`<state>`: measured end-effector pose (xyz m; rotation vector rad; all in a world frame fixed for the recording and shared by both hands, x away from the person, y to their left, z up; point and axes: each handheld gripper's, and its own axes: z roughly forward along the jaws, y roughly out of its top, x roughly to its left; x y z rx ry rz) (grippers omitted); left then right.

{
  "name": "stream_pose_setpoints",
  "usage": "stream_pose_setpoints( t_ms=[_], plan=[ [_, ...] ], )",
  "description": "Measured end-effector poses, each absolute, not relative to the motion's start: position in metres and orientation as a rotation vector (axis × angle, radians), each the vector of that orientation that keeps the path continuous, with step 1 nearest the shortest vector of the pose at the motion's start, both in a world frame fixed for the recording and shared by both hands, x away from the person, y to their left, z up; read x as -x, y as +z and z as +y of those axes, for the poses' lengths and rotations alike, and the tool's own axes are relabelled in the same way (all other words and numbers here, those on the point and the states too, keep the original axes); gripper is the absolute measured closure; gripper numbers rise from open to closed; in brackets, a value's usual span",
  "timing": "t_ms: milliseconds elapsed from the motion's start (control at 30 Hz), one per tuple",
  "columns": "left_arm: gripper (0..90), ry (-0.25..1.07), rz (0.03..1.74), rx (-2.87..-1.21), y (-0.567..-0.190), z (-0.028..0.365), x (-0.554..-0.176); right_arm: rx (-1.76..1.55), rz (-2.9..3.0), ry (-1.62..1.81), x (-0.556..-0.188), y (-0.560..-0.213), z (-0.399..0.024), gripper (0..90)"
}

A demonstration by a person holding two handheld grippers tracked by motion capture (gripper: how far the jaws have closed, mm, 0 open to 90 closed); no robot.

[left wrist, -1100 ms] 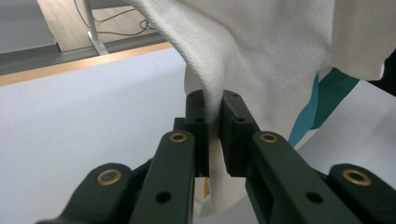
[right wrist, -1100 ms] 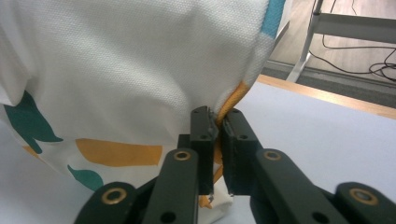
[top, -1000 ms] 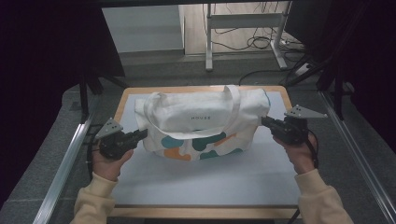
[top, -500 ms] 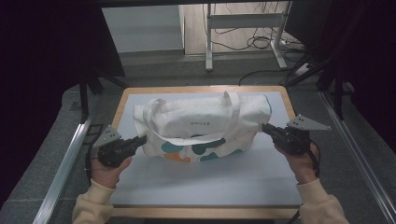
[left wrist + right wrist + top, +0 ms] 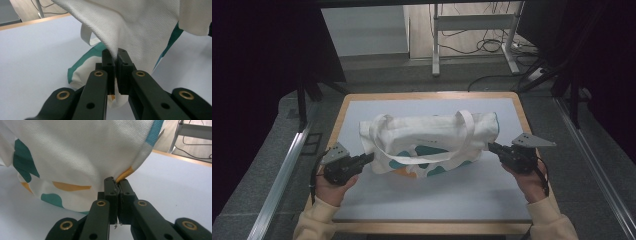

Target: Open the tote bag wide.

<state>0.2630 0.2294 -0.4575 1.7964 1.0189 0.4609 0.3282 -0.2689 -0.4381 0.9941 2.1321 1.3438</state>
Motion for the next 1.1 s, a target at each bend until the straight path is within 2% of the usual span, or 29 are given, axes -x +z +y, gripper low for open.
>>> stream_pose_setpoints(
  t_ms=[1100],
  plan=[
    [87.5, 0.445, 1.059, -1.907, -0.49, 0.219, -0.268, -1.073, 2.205, 1.281, -0.337, -0.478, -0.265, 87.0]
  ],
)
